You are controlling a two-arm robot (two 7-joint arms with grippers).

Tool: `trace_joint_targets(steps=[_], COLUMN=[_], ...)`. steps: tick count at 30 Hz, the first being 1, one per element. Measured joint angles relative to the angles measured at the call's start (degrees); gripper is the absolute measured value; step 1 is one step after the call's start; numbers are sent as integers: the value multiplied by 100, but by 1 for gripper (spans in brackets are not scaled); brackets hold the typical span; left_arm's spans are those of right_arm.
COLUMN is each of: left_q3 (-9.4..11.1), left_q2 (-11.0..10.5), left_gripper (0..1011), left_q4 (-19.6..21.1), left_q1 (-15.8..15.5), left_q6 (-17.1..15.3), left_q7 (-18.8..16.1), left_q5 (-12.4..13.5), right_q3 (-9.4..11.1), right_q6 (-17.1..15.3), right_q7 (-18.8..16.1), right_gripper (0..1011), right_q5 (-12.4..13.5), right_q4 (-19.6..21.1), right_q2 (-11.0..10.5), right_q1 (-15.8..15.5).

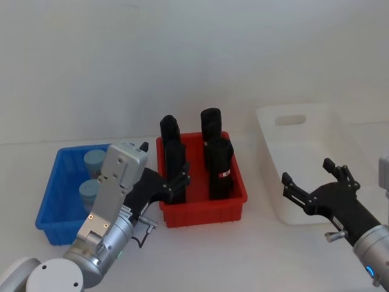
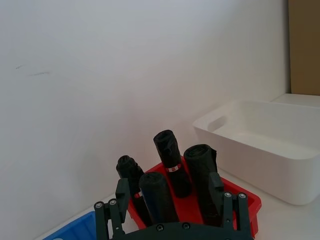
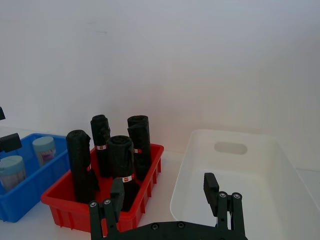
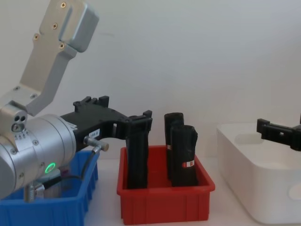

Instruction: Pick the cotton swabs from the blue box and place them into the white box.

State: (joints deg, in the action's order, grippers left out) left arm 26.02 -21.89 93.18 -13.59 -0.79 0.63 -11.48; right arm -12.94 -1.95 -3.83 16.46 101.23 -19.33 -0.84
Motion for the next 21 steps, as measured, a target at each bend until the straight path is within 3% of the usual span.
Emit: trace_joint_targets(steps=[21], left_q3=[0], left_q2=[0], left_gripper=[1004], left_q4=[0], left_q1=[0], left_q6=[0], left_q7=[0], left_q5=[0], right_q3=[0], right_q6=[0], right_q7=[0], right_gripper=[1002], right_q5=[0], right_q4=[0], right_q2=[0], right_q1=[0])
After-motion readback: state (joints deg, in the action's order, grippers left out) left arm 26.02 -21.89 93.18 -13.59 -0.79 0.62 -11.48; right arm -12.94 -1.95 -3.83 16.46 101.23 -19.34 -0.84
